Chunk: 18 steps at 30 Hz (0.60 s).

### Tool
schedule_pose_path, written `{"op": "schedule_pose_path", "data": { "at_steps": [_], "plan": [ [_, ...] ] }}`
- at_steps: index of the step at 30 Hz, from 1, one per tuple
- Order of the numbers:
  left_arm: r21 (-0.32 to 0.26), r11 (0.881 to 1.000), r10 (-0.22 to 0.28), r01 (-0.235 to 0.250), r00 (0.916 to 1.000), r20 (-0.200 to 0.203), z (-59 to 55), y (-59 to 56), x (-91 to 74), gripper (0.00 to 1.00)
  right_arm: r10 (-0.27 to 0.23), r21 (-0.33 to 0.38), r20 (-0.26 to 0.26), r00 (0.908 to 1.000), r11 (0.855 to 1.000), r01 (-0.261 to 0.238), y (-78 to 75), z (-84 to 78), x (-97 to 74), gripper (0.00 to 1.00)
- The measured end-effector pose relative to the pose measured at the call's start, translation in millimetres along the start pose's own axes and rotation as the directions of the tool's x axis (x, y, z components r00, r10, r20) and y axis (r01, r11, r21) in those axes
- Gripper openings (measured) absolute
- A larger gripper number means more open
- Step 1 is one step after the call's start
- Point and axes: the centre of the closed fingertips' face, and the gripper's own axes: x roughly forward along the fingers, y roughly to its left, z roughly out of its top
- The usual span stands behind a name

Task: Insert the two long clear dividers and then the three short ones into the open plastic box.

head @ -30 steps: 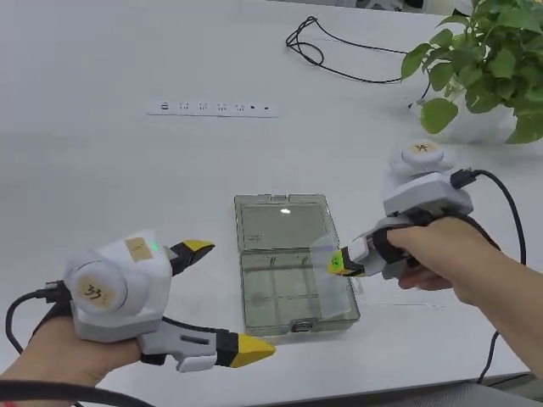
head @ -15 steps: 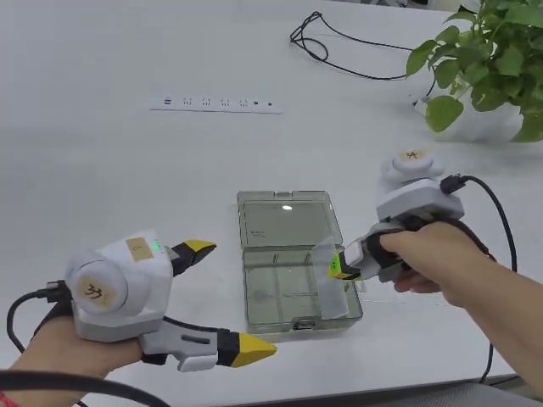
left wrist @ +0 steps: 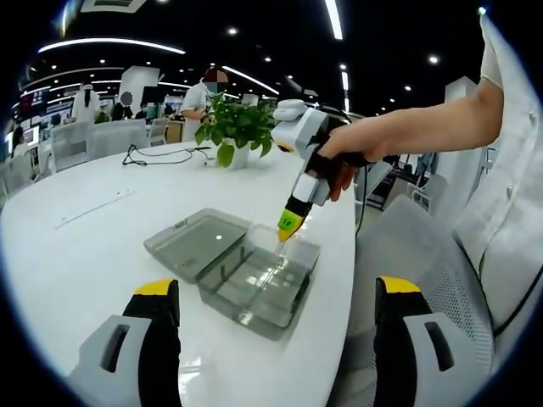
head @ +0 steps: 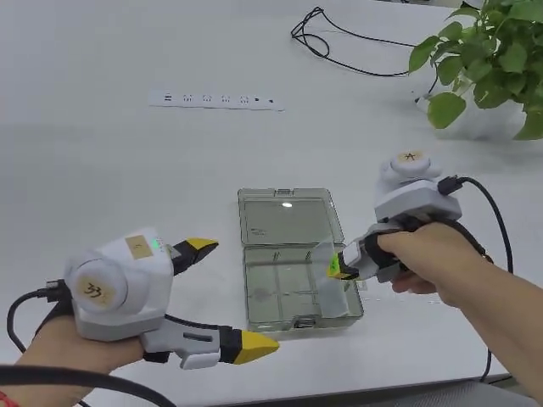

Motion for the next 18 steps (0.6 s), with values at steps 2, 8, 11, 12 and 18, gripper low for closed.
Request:
{"op": "schedule_pose_path", "data": {
  "at_steps": [2, 8, 11, 12, 18],
  "plan": [
    [0.001, 1.000, 0.000, 0.000, 1.0000, 0.001, 0.3, -0.1, 0.1, 0.98, 0.002, 0.003, 0.001, 1.0000, 1.000, -0.002, 0.1, 0.1, -0.3, 0.06],
    [-0.003, 1.000, -0.003, 0.003, 1.0000, 0.009, 2.0, -0.6, 0.6, 0.97, 0.011, 0.012, 0.013, 0.9999, 1.000, -0.011, 1.1, 2.2, -3.2, 0.06],
    [-0.002, 1.000, -0.004, 0.004, 0.9999, 0.012, 2.8, -0.5, 0.9, 0.98, 0.013, 0.016, 0.022, 0.9997, 1.000, -0.013, 0.5, 3.3, -1.8, 0.06],
    [-0.002, 1.000, -0.004, 0.004, 0.9999, 0.011, 2.7, -0.2, 1.1, 0.98, 0.016, 0.021, 0.026, 0.9995, 1.000, -0.016, 0.5, 3.3, -2.1, 0.06],
    [-0.003, 1.000, -0.009, 0.009, 0.9999, 0.009, 2.2, -0.4, 1.8, 0.97, 0.011, 0.017, 0.034, 0.9994, 1.000, -0.011, 0.7, 2.8, -1.8, 0.06]
  ]
}}
